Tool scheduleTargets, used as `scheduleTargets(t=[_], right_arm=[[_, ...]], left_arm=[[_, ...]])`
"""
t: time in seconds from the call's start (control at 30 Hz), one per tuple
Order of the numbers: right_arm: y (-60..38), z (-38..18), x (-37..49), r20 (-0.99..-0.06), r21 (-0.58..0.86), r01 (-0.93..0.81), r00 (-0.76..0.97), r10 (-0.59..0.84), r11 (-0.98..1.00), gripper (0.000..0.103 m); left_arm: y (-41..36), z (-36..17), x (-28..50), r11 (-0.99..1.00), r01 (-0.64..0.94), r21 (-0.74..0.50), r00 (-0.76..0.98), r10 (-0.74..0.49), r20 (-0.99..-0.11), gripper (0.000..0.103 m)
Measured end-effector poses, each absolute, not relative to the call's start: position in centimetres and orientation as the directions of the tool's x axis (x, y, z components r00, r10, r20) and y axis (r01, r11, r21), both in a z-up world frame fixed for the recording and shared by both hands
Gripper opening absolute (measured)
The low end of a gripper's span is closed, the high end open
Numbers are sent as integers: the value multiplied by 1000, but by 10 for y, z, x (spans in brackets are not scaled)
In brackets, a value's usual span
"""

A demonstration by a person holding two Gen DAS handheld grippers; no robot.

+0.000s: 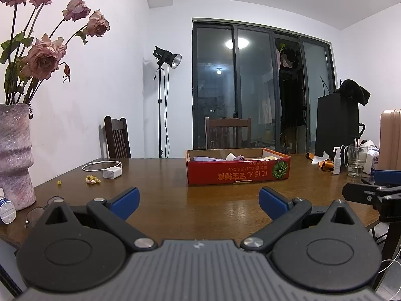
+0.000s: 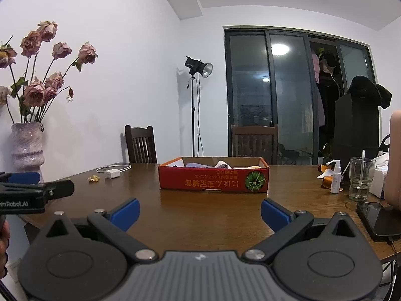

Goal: Organize soft objects

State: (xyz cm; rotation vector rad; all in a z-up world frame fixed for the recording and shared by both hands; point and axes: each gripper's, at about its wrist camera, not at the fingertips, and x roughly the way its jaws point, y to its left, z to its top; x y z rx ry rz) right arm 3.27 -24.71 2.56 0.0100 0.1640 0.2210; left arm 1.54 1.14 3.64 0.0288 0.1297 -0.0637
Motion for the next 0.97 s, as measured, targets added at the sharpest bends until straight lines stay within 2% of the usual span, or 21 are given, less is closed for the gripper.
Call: scheduleTargets(t=[0.53,0.97], right_arm=[[-257,30,33,-144,21,-178,973,179,984,103],[-255,28,33,-152,17,-195,969,196,981,103]], left_arm=[[11,35,14,998,61,27,991,-57,-124,103],[11,34,10,996,81,40,994,-78,-76,103]])
